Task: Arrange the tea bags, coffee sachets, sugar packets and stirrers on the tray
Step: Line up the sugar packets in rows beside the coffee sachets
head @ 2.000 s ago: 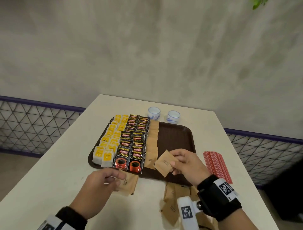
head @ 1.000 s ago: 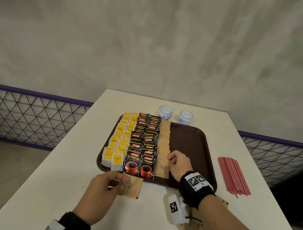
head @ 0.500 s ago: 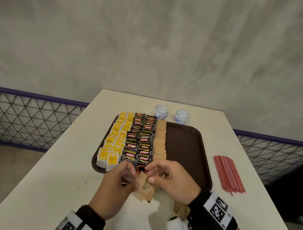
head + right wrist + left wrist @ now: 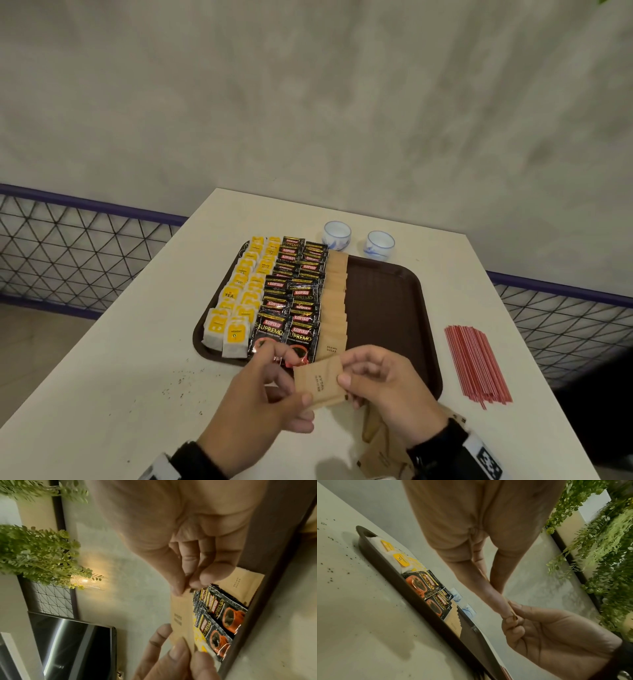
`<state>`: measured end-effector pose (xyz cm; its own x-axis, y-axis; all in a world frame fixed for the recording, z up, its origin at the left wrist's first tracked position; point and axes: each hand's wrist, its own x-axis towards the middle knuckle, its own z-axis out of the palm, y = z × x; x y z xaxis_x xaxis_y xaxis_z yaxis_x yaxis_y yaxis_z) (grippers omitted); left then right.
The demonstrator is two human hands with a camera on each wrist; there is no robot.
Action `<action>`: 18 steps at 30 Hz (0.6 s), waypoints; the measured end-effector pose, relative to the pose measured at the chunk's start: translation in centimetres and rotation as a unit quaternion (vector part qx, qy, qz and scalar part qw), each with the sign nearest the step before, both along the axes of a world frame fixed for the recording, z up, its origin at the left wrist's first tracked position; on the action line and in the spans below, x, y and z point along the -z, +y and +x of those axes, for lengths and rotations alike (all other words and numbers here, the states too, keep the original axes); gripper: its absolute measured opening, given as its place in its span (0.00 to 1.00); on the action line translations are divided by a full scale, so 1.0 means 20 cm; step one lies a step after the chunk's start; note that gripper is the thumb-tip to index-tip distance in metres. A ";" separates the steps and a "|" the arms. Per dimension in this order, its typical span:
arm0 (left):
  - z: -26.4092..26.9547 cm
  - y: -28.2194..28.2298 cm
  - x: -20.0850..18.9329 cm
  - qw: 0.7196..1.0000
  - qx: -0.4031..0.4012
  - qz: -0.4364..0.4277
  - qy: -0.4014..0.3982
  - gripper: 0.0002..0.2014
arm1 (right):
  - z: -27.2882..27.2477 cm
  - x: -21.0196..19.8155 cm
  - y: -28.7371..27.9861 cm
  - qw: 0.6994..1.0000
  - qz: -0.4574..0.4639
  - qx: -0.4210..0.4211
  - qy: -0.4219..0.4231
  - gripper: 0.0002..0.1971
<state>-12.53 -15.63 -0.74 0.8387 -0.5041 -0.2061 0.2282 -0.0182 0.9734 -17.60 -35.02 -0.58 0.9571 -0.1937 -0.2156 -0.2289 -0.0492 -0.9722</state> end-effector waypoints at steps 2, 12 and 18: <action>-0.02 -0.01 -0.01 1.000 0.005 -0.009 0.009 0.20 | -0.02 -0.01 0.00 1.000 0.011 0.009 -0.016 0.07; -0.06 -0.06 -0.10 0.996 -0.046 -0.079 0.001 0.16 | -0.06 -0.09 0.00 0.997 0.018 0.031 -0.072 0.10; -0.05 -0.08 -0.13 0.993 -0.046 -0.089 -0.059 0.18 | -0.10 -0.15 0.01 0.994 0.035 0.037 -0.098 0.21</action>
